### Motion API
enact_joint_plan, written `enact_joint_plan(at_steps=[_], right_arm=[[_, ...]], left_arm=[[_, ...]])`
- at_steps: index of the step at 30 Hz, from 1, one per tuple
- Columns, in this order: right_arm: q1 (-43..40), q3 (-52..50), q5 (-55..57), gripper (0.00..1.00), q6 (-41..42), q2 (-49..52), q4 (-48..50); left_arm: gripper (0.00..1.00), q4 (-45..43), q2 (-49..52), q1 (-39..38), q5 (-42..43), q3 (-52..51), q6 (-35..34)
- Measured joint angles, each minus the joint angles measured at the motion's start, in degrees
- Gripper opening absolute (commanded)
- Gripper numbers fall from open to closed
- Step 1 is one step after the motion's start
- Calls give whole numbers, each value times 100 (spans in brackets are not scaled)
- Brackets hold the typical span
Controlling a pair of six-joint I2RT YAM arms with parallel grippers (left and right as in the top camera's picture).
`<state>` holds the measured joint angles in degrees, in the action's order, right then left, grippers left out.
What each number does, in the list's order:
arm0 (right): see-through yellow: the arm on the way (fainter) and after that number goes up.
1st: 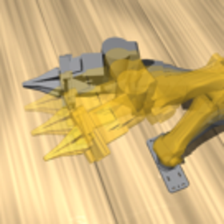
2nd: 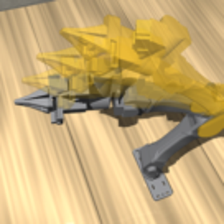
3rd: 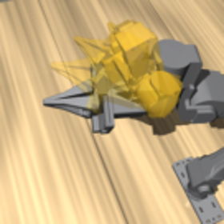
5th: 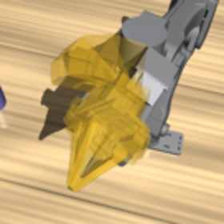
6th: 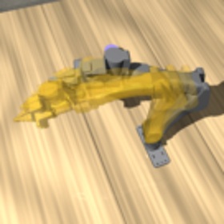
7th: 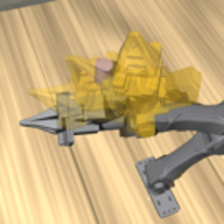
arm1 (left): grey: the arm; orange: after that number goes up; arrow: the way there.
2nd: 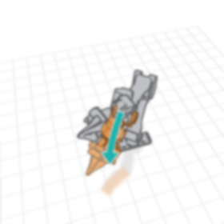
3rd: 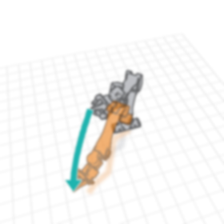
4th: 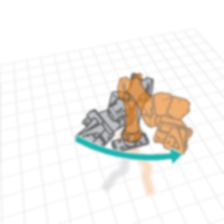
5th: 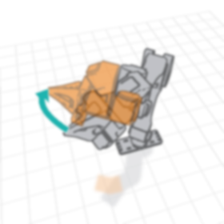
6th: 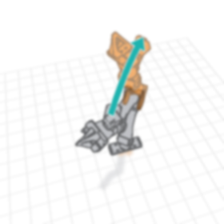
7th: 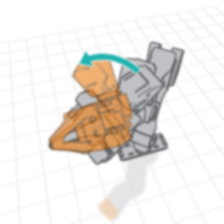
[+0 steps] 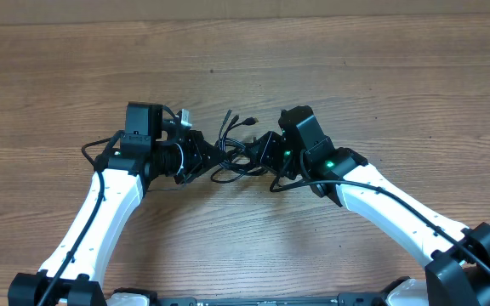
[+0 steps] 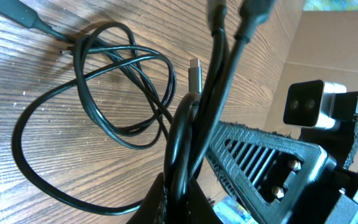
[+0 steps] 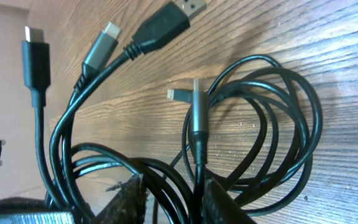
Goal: Untangle cables
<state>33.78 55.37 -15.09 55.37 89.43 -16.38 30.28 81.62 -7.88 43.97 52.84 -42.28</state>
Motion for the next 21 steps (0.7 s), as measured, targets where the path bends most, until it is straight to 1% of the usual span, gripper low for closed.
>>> enact_joint_plan(at_steps=[6,14,17,18,21], right_arm=[[0,0,103,25,-13,0,-4],[0,0,28,27,-24,0,-11],[0,0,-68,27,-66,0,-20],[0,0,-101,31,-79,0,-33],[0,0,-205,31,-166,0,-48]], left_arm=[[4,0,0,0,4,0,35],[5,-22,0,0,-44,0,48],[4,-210,0,0,-81,0,46],[4,-317,0,0,-92,0,48],[4,-595,0,0,-111,-7,52]])
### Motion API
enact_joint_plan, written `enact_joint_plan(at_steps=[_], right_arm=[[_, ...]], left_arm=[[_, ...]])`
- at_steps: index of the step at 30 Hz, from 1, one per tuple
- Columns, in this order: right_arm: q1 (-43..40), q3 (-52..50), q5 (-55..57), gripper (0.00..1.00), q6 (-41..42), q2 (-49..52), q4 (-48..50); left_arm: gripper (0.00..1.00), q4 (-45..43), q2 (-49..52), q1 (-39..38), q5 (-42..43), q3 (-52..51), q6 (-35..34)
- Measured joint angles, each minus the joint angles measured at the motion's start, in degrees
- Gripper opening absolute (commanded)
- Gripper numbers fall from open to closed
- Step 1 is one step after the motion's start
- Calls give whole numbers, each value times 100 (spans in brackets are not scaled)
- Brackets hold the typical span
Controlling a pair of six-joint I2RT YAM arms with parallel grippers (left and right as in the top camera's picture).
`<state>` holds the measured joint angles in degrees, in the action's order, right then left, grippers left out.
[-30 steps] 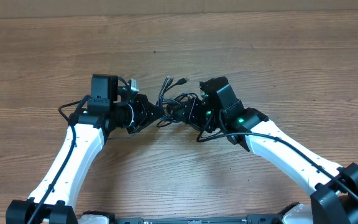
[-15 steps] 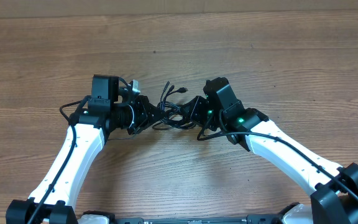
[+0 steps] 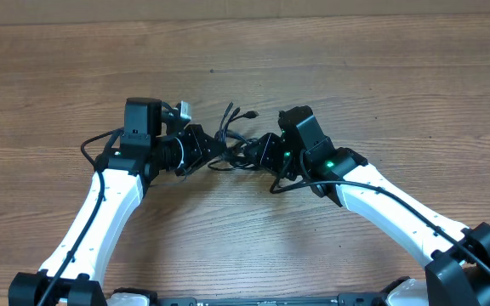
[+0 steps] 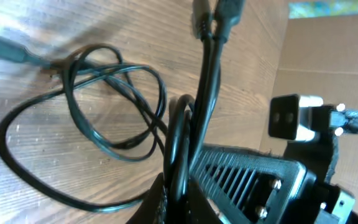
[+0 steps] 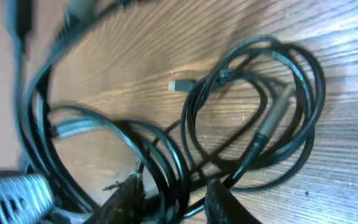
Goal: Untangle cables
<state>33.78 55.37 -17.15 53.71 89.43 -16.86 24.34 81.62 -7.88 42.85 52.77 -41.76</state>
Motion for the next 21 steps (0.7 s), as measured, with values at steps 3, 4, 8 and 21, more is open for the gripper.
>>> enact_joint_plan(at_steps=[3,4,8,21], right_arm=[[0,0,-42,31,-42,0,-17],[-4,0,-48,31,-46,0,-17],[-2,0,-61,29,-81,0,17],[-9,0,-55,4,-127,0,90]], left_arm=[[4,-190,4,0,4,0,-2],[4,-203,4,0,15,0,-2],[4,-214,4,0,101,0,-2],[4,-273,4,0,372,0,-2]])
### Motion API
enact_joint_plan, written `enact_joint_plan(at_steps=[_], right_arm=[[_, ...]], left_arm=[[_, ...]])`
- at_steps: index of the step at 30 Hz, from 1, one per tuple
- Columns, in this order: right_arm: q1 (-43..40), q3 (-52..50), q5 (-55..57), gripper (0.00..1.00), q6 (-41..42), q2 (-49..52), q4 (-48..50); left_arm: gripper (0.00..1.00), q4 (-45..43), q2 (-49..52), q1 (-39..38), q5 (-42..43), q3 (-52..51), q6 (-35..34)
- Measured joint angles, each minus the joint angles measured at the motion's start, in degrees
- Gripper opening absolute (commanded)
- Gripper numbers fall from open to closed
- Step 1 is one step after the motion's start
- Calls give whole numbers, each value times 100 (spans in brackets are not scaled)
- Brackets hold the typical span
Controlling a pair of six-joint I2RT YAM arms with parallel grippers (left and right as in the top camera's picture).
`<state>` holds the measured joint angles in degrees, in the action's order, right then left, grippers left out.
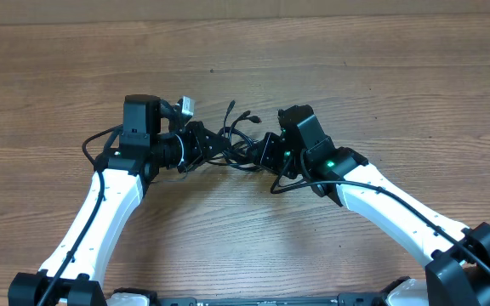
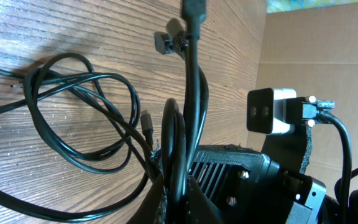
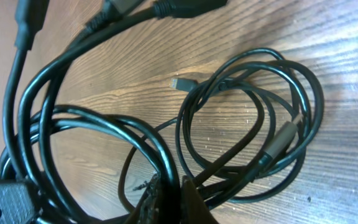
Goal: Untangle cables
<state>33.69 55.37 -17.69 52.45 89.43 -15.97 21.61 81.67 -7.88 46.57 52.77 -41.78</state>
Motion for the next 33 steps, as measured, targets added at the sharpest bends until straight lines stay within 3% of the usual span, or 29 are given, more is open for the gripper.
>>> enact_joint_plan(at_steps=[20,33], right_arm=[[52,13,444,4,-310,-2,-741],[138,131,1338,4,-527,-46,-1412]], left_arm=[[4,153,0,-109,-118,-2,2],[4,153,35,-160,-111,-15,4]])
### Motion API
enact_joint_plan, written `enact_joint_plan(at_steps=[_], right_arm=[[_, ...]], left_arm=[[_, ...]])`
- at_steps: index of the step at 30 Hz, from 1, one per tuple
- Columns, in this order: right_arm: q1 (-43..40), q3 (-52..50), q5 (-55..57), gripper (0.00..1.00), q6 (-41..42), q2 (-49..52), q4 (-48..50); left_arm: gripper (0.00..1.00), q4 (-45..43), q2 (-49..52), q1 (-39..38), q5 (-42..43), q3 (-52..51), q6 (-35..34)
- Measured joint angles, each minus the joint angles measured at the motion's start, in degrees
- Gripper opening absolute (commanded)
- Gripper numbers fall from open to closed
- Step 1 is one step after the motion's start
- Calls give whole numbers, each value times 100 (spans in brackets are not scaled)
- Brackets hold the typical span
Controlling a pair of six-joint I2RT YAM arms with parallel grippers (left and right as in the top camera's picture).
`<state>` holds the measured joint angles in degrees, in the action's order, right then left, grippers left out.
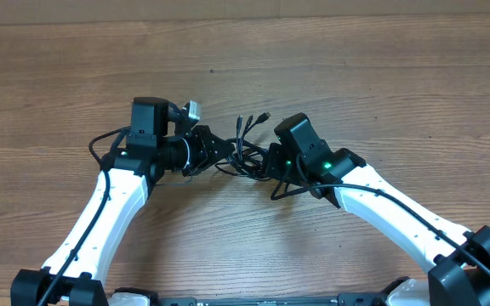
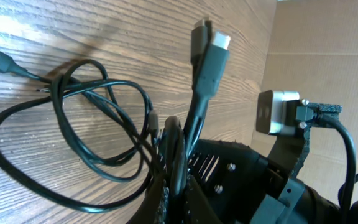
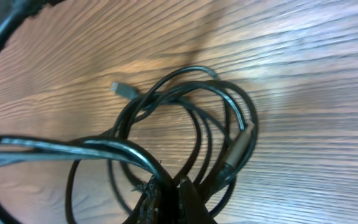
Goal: Untangle cables
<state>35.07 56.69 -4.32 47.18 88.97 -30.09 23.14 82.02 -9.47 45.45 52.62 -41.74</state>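
A tangle of black cables lies on the wooden table between my two arms. My left gripper is shut on a bundle of cable strands, and two plug ends stick up past it. Loose loops trail on the wood to its left. My right gripper is shut on other strands of the same tangle; a coil with a grey plug and a small connector lies beyond it. Two plug tips point toward the back.
The wooden table stretches round both arms. Cardboard shows behind the right arm's camera in the left wrist view. Each arm's own black cable runs along it.
Both arms have shifted a little to the right and the plug ends now point more to the right. The right wrist view has turned, the coil sitting lower. Both grippers stay shut.
At first the left gripper held strands and the right one stood open round the tangle. The right was still open a moment later, then shut on strands. Both have since kept hold, the bundle drawn tighter between them and shifted slightly right.
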Motion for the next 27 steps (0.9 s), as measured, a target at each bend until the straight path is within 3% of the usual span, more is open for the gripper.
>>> enact_joint_plan(at_steps=[19,27], right_arm=[[50,48,1370,4,-52,-26,-750],[55,48,1523,4,-57,-26,-857]], left_arm=[[4,39,42,-42,22,-17,365],[4,221,42,-42,-20,-17,1071]])
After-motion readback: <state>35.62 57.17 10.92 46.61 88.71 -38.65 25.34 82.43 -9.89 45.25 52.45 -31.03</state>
